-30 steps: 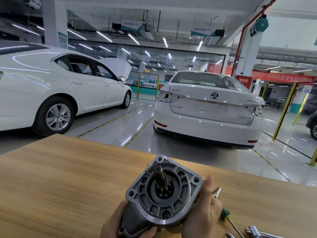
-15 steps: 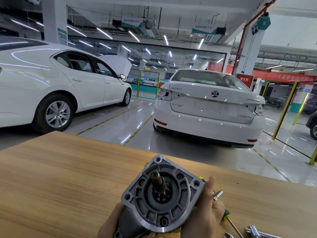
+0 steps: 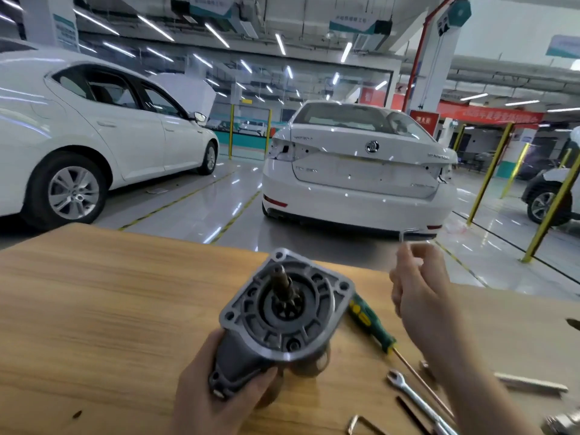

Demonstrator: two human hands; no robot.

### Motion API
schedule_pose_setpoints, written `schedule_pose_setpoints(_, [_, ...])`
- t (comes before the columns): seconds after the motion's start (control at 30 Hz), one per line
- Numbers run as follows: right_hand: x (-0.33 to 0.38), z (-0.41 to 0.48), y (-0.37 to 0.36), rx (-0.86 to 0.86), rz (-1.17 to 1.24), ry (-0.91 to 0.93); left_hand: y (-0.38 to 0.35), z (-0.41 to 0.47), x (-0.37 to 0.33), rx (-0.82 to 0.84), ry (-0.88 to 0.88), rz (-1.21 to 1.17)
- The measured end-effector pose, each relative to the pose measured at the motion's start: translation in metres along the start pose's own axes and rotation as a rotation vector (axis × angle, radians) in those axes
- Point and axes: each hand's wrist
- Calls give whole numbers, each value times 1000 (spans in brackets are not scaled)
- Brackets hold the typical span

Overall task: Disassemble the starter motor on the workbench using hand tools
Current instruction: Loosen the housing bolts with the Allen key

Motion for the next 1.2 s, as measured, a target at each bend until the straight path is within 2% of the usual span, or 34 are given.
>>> schedule_pose_setpoints(0.03, [-8, 1, 14, 67, -165, 46, 5, 3, 2, -42, -24, 7])
schedule_pose_setpoints(0.07, [-18, 0, 28, 161, -353, 87, 5, 2, 2, -11, -64, 29])
schedule_pose_setpoints(0.2, [-59, -15, 73, 532, -915, 30, -1, 4, -3, 66, -59, 0])
schedule_pose_setpoints(0.3, [-84, -29, 84, 582, -1020, 77, -1, 2, -6, 59, -64, 28])
schedule_pose_setpoints(0.53, [-85, -35, 74, 477, -1121, 159, 4, 5, -9, 91, -136, 92])
schedule_pose_setpoints(0.63, [-68, -43, 71, 519, -1031, 289, 5, 6, -6, 128, -151, 79])
schedule_pose_setpoints(0.73, [-49, -54, 59, 815, -893, 354, 4, 4, -7, 142, -167, 66])
schedule_pose_setpoints(0.8, [-44, -59, 53, 975, -990, 261, 4, 3, -9, 135, -162, 55])
schedule_pose_setpoints(0.87, [-52, -59, 43, 1001, -1064, 277, 5, 5, -7, 130, -140, 53])
schedule_pose_setpoints(0.93, [-59, -61, 39, 1098, -1079, 334, 5, 7, -5, 131, -108, 67])
schedule_pose_setpoints(1.0, [-57, -57, 32, 1017, -984, 293, 6, 9, -5, 135, -72, 69])
schedule_pose_setpoints(1.03, [-49, -50, 30, 1030, -944, 261, 6, 9, -6, 138, -61, 64])
schedule_pose_setpoints(1.1, [-31, -34, 33, 847, -794, 122, 6, 9, -6, 141, -62, 69])
schedule_pose_setpoints(1.2, [3, -10, 53, 630, -458, 111, 4, 8, -6, 130, -53, 50])
Point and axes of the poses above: each hand's wrist, its own z-axis towards the middle knuckle, its own y-axis out of the back of the hand, x = y × z, and after that the axes turned 6 degrees about -x, right-handed
